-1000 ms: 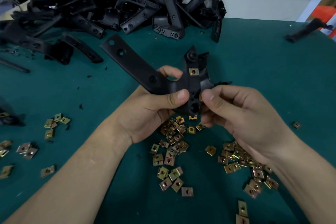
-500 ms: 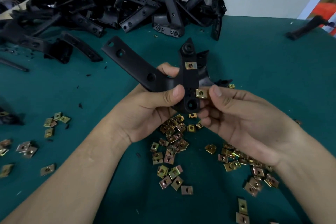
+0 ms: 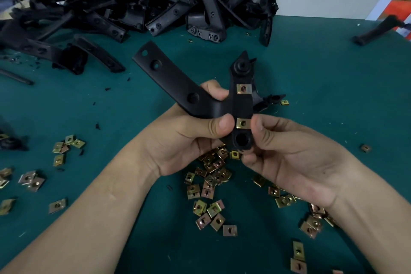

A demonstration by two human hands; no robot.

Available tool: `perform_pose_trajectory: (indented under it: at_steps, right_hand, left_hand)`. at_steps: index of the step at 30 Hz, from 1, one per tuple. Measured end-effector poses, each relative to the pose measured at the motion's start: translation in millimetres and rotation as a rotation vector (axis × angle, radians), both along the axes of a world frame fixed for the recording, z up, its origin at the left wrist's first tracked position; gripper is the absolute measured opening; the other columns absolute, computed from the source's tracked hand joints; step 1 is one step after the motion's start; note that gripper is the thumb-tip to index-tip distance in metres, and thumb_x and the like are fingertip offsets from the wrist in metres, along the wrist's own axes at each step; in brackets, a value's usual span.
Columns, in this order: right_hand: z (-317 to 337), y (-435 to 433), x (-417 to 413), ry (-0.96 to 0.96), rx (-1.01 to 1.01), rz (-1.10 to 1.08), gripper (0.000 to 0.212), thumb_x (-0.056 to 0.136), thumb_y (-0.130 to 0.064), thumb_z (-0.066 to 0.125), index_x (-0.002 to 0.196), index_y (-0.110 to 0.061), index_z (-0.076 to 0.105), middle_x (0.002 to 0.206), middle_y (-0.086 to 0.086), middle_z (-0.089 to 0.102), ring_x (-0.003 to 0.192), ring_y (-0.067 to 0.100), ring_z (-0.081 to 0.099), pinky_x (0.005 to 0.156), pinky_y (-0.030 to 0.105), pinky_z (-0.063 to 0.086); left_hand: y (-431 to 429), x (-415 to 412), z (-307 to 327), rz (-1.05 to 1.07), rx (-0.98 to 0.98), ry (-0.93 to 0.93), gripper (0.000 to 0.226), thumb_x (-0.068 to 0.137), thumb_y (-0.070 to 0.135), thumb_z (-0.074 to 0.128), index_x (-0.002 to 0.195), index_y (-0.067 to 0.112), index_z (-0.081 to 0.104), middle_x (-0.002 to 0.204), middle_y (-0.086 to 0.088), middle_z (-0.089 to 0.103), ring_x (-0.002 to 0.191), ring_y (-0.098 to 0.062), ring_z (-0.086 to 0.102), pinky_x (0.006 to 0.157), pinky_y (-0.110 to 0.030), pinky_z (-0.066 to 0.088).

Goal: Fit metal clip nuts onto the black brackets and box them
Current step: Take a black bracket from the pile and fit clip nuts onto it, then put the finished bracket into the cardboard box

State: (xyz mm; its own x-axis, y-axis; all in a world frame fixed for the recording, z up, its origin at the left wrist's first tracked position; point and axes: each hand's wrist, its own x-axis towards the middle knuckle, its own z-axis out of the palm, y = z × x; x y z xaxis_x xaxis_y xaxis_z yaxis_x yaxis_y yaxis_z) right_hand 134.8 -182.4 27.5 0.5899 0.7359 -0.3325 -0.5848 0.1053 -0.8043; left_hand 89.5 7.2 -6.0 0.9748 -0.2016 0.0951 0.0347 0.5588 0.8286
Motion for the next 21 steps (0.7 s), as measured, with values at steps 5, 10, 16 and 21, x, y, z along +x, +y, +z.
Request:
perform_pose_trajectory:
  at_steps: [5,10,16,21]
  right_hand:
    - [-2.4,0.7,-1.4,-0.025,0.030,0.022,0.028,0.063,-0.026,0.076,0.081,-0.004,0.073,0.074,0.003,0.069,0.060,0.007,0.060,0.056,0.018,0.054]
    - [-3.6,-0.7,5.3,-0.238,0.043,-0.084,0.041,0.073,-0.020,0.074,0.111,-0.007,0.075,0.113,0.016,0.072,0.092,0.019,0.070,0.083,0.027,0.060]
    - [-4.5,2.7,6.4,-0.436,0.046,-0.250,0.039,0.075,-0.014,0.074,0.114,-0.014,0.074,0.107,0.011,0.072,0.104,0.022,0.067,0.102,0.037,0.053]
    - [11.0,-2.6,12.2,-0.457,-0.020,-0.341,0.036,0.078,-0.002,0.070,0.113,-0.010,0.071,0.108,0.011,0.071,0.100,0.021,0.063,0.101,0.034,0.052]
  left_hand:
    - [-0.6,0.2,0.9,-0.025,0.023,-0.034,0.050,0.071,0.017,0.089,0.102,0.022,0.051,0.099,0.000,0.071,0.089,-0.019,0.071,0.081,-0.038,0.057]
    - [0.3,2.3,-1.8,0.086,0.027,-0.033,0.040,0.068,0.014,0.089,0.093,0.026,0.060,0.112,-0.013,0.069,0.098,-0.030,0.069,0.085,-0.040,0.057]
    - [-2.5,4.9,-0.2,0.191,0.097,0.035,0.027,0.079,0.008,0.076,0.101,0.023,0.068,0.115,-0.011,0.071,0.106,-0.029,0.069,0.093,-0.044,0.058]
    - [1.4,3.9,16.2,0.518,0.082,0.015,0.060,0.094,-0.001,0.062,0.146,0.024,0.046,0.117,-0.010,0.069,0.114,-0.025,0.067,0.088,-0.043,0.058]
